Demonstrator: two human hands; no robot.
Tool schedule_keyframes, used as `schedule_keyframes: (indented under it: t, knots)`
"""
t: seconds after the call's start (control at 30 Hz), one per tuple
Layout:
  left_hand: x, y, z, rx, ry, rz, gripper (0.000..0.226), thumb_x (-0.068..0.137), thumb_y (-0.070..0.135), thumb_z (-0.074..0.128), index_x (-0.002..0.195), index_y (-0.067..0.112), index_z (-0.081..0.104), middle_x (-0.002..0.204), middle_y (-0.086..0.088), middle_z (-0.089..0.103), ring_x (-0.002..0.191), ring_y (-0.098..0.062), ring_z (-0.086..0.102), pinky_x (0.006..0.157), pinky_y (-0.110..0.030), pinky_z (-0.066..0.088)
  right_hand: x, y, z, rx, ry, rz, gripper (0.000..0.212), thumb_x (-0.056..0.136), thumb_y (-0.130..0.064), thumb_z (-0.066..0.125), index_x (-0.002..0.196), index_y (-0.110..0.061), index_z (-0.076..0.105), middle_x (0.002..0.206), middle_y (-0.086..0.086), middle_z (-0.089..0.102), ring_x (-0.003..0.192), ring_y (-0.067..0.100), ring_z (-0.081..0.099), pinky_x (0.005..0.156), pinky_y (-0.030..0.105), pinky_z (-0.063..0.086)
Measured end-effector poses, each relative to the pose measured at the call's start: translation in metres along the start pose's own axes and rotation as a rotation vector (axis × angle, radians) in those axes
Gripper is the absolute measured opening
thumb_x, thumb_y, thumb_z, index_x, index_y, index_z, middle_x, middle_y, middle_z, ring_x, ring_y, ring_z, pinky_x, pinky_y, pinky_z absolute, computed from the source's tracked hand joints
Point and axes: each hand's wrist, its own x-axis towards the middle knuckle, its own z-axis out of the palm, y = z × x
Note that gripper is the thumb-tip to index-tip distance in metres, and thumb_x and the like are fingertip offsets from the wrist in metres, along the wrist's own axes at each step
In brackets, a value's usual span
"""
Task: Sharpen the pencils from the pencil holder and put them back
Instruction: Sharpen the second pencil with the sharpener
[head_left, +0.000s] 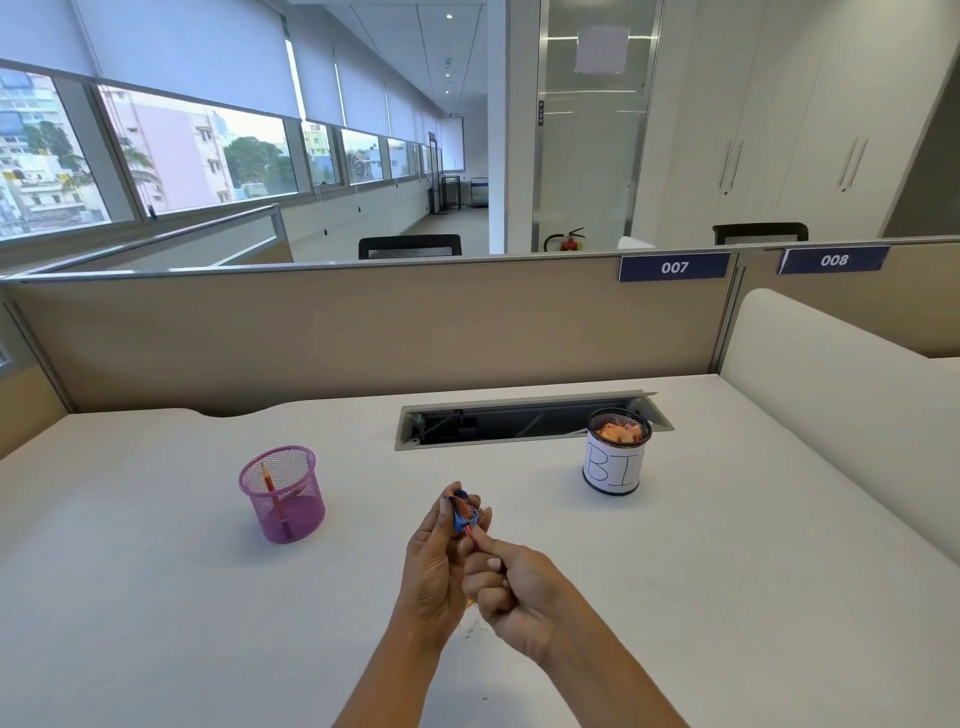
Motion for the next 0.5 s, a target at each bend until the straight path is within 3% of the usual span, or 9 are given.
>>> schedule_keyframes:
  t: [0.1, 0.2, 0.37, 0.5]
  knots:
    - [0.003, -0.005, -0.002, -0.052, -0.028, -0.025, 0.027, 0.082, 0.026, 0.051, 0.095, 0.006, 0.064, 0.076, -0.008, 0.069, 0.072, -0.018, 0.07, 0.065, -0.024, 0.059, 0.004, -0.001, -0.005, 0.175, -0.087, 0.091, 0.044, 0.099, -0.018, 0.039, 0.066, 0.006, 0.056, 0.037, 0.002, 0.034, 0.023, 0.009, 0.032, 0.019, 0.012, 0.02]
    - [0.004, -0.006, -0.002, -0.06, -0.055, -0.017, 0.027, 0.075, 0.025, 0.053, 0.087, 0.009, 0.071, 0.074, -0.007, 0.071, 0.072, -0.018, 0.069, 0.068, -0.026, 0.059, 0.005, -0.002, -0.009, 0.199, -0.119, 0.111, 0.046, 0.099, -0.018, 0.038, 0.067, 0.007, 0.058, 0.038, 0.003, 0.034, 0.023, 0.011, 0.033, 0.021, 0.013, 0.02]
    - [0.007, -0.003, -0.002, -0.022, -0.006, 0.028, 0.026, 0.091, 0.016, 0.045, 0.088, 0.008, 0.07, 0.076, -0.008, 0.072, 0.072, -0.018, 0.069, 0.074, -0.029, 0.056, 0.005, -0.001, -0.016, 0.08, -0.056, 0.066, 0.045, 0.098, -0.017, 0.041, 0.065, 0.005, 0.06, 0.038, 0.0, 0.033, 0.024, 0.007, 0.029, 0.021, 0.011, 0.019]
    - [0.011, 0.007, -0.007, 0.026, 0.035, 0.098, 0.023, 0.093, 0.01, 0.041, 0.094, 0.006, 0.063, 0.076, -0.008, 0.073, 0.077, -0.018, 0.069, 0.072, -0.027, 0.057, -0.001, 0.002, -0.022, -0.18, 0.036, -0.009, 0.035, 0.099, -0.019, 0.041, 0.073, -0.001, 0.055, 0.04, -0.002, 0.033, 0.028, 0.003, 0.025, 0.024, 0.01, 0.018]
